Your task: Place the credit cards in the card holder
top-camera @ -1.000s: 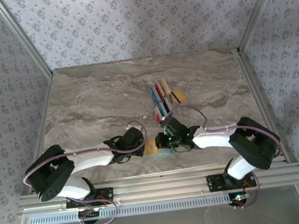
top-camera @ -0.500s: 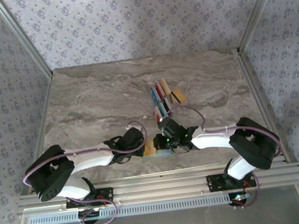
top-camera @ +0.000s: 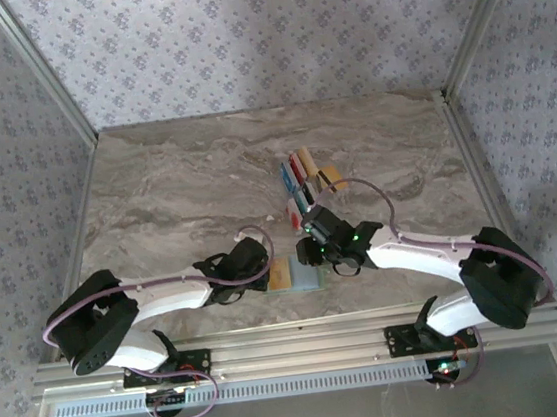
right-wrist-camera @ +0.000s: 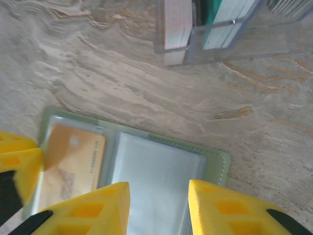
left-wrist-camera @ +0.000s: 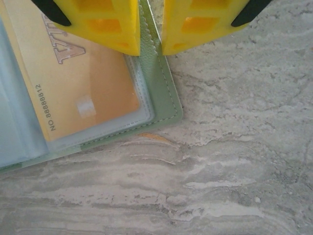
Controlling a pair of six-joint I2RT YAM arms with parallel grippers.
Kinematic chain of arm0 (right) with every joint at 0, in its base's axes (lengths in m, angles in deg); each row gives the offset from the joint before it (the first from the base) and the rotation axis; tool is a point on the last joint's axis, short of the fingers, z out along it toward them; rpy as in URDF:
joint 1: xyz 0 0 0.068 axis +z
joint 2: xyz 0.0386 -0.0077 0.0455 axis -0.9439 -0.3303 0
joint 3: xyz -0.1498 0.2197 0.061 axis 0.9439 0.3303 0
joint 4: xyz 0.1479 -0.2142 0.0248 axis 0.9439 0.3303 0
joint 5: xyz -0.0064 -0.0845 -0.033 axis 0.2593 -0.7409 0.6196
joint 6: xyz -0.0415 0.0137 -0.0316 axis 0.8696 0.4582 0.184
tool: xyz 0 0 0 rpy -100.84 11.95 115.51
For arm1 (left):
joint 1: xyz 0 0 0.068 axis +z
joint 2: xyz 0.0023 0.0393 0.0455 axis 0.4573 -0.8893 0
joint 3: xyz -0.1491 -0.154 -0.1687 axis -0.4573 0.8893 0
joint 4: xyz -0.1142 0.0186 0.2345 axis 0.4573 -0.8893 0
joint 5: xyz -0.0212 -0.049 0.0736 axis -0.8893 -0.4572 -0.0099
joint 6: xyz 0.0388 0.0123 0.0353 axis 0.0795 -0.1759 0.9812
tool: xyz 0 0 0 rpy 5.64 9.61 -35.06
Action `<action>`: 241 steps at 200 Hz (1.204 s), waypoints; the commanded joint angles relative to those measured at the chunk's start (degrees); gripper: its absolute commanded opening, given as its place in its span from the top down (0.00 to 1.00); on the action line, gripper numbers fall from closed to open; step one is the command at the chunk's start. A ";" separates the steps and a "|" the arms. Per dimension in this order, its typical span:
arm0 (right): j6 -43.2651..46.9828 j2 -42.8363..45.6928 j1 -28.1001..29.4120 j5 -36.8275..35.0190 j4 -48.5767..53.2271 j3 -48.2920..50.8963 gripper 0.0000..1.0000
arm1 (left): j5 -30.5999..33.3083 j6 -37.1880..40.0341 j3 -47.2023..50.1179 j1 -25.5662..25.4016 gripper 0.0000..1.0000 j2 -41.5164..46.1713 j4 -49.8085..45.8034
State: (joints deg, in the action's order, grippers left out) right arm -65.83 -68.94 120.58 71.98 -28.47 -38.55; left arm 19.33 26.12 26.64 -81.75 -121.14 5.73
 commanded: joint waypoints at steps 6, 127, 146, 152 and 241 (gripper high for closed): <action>2.36 -2.71 1.16 -3.53 2.19 -2.26 0.60 | 0.49 0.12 -0.12 -0.56 0.81 0.63 -1.69; 2.38 -9.87 4.99 -9.03 1.57 -2.79 0.65 | 0.59 0.40 -0.73 -0.56 0.80 0.07 -2.11; 2.17 -9.38 5.55 -11.09 2.91 -3.09 0.68 | 0.48 0.43 -0.81 -0.56 0.80 -0.16 -2.11; 1.97 -9.34 5.69 -11.95 3.64 -3.35 0.68 | 0.49 0.39 -0.82 -0.56 0.80 -0.22 -2.11; 2.37 -4.94 10.23 -19.07 6.58 -4.98 0.58 | 0.32 0.56 -1.25 -0.56 0.80 -0.46 -2.28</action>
State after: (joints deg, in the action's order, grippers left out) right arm -63.47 -76.45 130.33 54.64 -22.35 -43.23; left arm 19.33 26.16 26.62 -81.75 -121.17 5.36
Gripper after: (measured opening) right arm 0.418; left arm 0.203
